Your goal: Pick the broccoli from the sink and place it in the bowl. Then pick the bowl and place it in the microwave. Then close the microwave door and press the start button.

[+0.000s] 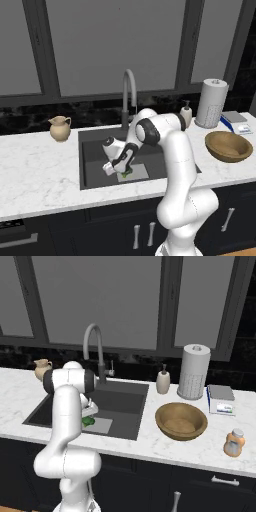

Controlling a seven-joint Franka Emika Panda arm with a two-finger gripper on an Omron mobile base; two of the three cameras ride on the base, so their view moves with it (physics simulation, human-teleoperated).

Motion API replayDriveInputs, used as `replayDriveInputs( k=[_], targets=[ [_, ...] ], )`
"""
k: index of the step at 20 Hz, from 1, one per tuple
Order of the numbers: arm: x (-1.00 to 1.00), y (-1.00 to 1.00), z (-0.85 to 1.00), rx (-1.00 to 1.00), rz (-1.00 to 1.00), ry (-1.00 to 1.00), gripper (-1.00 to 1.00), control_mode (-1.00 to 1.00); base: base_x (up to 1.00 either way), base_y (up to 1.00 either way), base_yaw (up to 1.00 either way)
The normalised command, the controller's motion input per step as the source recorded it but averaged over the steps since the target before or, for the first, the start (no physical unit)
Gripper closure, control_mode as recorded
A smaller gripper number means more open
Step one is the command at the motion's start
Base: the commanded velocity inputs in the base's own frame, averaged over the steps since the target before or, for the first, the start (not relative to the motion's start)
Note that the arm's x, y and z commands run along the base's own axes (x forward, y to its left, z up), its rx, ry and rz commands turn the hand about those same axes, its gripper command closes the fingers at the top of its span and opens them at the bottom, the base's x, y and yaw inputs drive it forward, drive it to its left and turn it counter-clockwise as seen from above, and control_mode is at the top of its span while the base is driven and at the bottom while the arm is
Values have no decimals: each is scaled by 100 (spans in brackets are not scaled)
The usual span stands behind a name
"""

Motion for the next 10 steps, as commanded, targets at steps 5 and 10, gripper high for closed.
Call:
replayDriveInputs(
  k=[5, 10],
  targets=[
    [-1, -6, -25, 0, 1, 0, 100, -100, 0, 0, 0],
    [-12, -17, -10, 0, 1, 0, 100, -100, 0, 0, 0]
  ],
)
